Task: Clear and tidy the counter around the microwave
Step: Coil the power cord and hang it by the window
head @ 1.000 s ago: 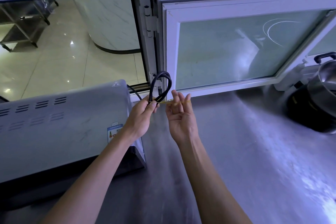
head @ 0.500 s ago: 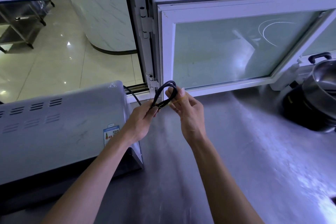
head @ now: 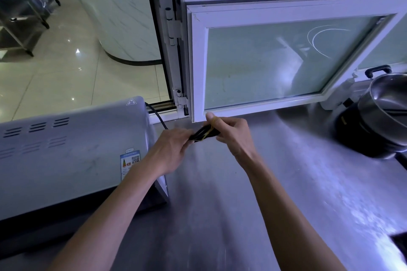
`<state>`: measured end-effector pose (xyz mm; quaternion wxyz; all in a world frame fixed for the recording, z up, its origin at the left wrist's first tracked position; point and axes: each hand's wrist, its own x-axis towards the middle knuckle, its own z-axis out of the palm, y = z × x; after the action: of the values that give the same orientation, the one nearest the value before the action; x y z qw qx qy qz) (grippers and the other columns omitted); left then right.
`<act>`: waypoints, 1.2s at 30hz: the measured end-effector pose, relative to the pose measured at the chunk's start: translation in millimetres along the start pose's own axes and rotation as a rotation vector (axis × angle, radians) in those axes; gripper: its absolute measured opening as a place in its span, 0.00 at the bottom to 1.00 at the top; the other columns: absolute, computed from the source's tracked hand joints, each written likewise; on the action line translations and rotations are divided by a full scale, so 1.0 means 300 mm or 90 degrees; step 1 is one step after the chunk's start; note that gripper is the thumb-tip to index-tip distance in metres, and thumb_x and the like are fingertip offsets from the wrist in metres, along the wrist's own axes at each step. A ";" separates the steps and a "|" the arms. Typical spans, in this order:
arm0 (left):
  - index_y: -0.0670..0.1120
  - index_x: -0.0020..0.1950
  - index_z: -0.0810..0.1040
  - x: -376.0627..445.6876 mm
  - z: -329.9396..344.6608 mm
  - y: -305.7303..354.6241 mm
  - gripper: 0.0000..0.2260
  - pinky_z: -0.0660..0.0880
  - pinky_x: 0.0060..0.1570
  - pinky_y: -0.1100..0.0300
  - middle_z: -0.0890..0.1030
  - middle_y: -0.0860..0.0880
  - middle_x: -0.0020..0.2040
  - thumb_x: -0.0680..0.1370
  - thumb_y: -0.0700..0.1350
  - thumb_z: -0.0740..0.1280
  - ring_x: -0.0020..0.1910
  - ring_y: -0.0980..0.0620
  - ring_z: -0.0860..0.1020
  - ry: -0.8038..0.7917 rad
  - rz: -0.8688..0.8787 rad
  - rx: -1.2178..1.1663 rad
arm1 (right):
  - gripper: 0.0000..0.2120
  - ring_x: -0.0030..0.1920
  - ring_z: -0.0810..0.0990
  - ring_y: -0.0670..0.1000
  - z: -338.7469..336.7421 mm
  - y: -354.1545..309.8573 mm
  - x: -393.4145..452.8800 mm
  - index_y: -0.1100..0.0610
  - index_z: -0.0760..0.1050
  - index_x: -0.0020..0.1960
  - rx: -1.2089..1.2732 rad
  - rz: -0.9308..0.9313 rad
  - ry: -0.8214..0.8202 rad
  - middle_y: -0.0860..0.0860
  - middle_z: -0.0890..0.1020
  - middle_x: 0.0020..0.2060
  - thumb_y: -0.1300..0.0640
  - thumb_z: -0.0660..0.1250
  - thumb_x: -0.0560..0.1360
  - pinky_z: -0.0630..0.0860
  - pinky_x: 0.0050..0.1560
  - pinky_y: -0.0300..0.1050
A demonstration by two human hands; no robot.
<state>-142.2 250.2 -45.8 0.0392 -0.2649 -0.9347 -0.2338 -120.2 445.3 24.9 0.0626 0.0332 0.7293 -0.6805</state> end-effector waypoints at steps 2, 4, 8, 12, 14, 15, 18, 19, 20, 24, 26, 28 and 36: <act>0.47 0.50 0.75 -0.001 0.004 0.003 0.06 0.61 0.40 0.55 0.72 0.55 0.38 0.82 0.41 0.59 0.39 0.52 0.67 -0.024 -0.015 0.026 | 0.17 0.45 0.86 0.47 -0.018 0.010 0.008 0.56 0.86 0.42 -0.030 0.025 -0.016 0.51 0.87 0.38 0.43 0.70 0.76 0.80 0.54 0.49; 0.49 0.47 0.72 -0.002 0.001 0.015 0.06 0.58 0.39 0.56 0.68 0.57 0.36 0.82 0.40 0.59 0.38 0.53 0.65 -0.050 -0.032 0.039 | 0.19 0.48 0.86 0.47 -0.036 0.023 0.015 0.56 0.86 0.43 -0.063 0.048 -0.040 0.51 0.87 0.40 0.41 0.70 0.75 0.79 0.58 0.56; 0.51 0.46 0.69 -0.004 -0.009 0.035 0.08 0.59 0.42 0.55 0.69 0.56 0.38 0.84 0.43 0.55 0.41 0.51 0.69 -0.128 -0.087 0.050 | 0.19 0.46 0.85 0.46 -0.050 0.048 0.031 0.54 0.87 0.42 -0.150 0.044 -0.097 0.50 0.87 0.38 0.39 0.71 0.74 0.81 0.55 0.55; 0.54 0.61 0.69 -0.007 -0.019 0.064 0.09 0.60 0.45 0.55 0.71 0.53 0.47 0.85 0.46 0.53 0.54 0.48 0.69 -0.177 -0.105 0.101 | 0.16 0.30 0.74 0.43 -0.030 0.070 0.054 0.52 0.87 0.39 -0.286 0.014 -0.141 0.47 0.81 0.27 0.39 0.73 0.72 0.71 0.36 0.36; 0.54 0.64 0.68 -0.003 -0.025 0.080 0.09 0.59 0.47 0.55 0.73 0.51 0.50 0.85 0.46 0.53 0.55 0.47 0.69 -0.187 -0.096 0.117 | 0.19 0.29 0.67 0.45 -0.014 0.086 0.073 0.53 0.87 0.39 -0.355 -0.004 -0.136 0.52 0.79 0.27 0.37 0.72 0.71 0.67 0.31 0.40; 0.52 0.62 0.69 0.000 -0.027 0.081 0.08 0.60 0.48 0.55 0.74 0.51 0.50 0.85 0.46 0.54 0.55 0.48 0.70 -0.184 -0.096 0.109 | 0.19 0.29 0.67 0.45 -0.009 0.093 0.086 0.53 0.86 0.38 -0.358 -0.003 -0.120 0.52 0.79 0.27 0.37 0.72 0.70 0.68 0.31 0.43; 0.51 0.53 0.73 0.001 -0.016 0.053 0.07 0.65 0.58 0.53 0.72 0.54 0.43 0.84 0.46 0.55 0.49 0.51 0.73 -0.159 -0.080 0.085 | 0.23 0.30 0.72 0.46 0.003 0.106 0.115 0.57 0.85 0.37 -0.349 0.013 -0.070 0.57 0.82 0.30 0.36 0.71 0.68 0.74 0.33 0.47; 0.51 0.51 0.73 0.001 -0.009 0.042 0.07 0.66 0.60 0.52 0.71 0.55 0.42 0.84 0.46 0.56 0.47 0.51 0.72 -0.161 -0.081 0.085 | 0.24 0.30 0.70 0.47 0.008 0.112 0.121 0.60 0.83 0.36 -0.354 0.016 -0.058 0.60 0.81 0.31 0.37 0.71 0.68 0.72 0.32 0.46; 0.50 0.48 0.72 0.003 -0.004 0.035 0.07 0.66 0.60 0.52 0.70 0.55 0.40 0.84 0.46 0.57 0.45 0.51 0.71 -0.163 -0.085 0.084 | 0.24 0.30 0.69 0.47 0.013 0.116 0.127 0.63 0.81 0.36 -0.355 0.016 -0.048 0.61 0.80 0.32 0.40 0.71 0.69 0.70 0.32 0.44; 0.51 0.42 0.69 0.006 0.003 0.031 0.10 0.67 0.57 0.52 0.68 0.56 0.36 0.83 0.44 0.59 0.41 0.51 0.70 -0.141 -0.085 0.070 | 0.12 0.30 0.66 0.47 0.014 0.116 0.130 0.62 0.81 0.36 -0.370 0.030 -0.020 0.60 0.80 0.32 0.54 0.68 0.69 0.67 0.30 0.42; 0.51 0.41 0.69 0.005 0.002 0.028 0.10 0.67 0.55 0.53 0.68 0.57 0.35 0.83 0.44 0.60 0.40 0.51 0.69 -0.135 -0.082 0.070 | 0.10 0.31 0.69 0.46 0.013 0.117 0.132 0.61 0.82 0.36 -0.360 0.035 -0.004 0.58 0.83 0.35 0.55 0.67 0.68 0.69 0.31 0.42; 0.51 0.42 0.68 0.004 0.003 0.030 0.10 0.67 0.54 0.54 0.67 0.57 0.36 0.83 0.44 0.60 0.40 0.52 0.67 -0.129 -0.081 0.065 | 0.11 0.31 0.69 0.46 0.014 0.118 0.130 0.61 0.82 0.37 -0.355 0.013 0.009 0.58 0.82 0.35 0.54 0.67 0.69 0.69 0.31 0.42; 0.50 0.44 0.68 -0.004 0.015 0.035 0.08 0.63 0.45 0.55 0.69 0.54 0.40 0.82 0.43 0.61 0.41 0.53 0.67 -0.066 -0.077 0.057 | 0.22 0.28 0.62 0.47 -0.049 0.130 0.054 0.56 0.77 0.32 -0.362 -0.007 -0.047 0.51 0.70 0.25 0.41 0.66 0.76 0.59 0.27 0.39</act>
<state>-135.7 259.5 -45.8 -0.0116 -0.2173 -0.9594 -0.1795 -131.9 462.1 -15.0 0.0924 -0.0147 0.8882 -0.4498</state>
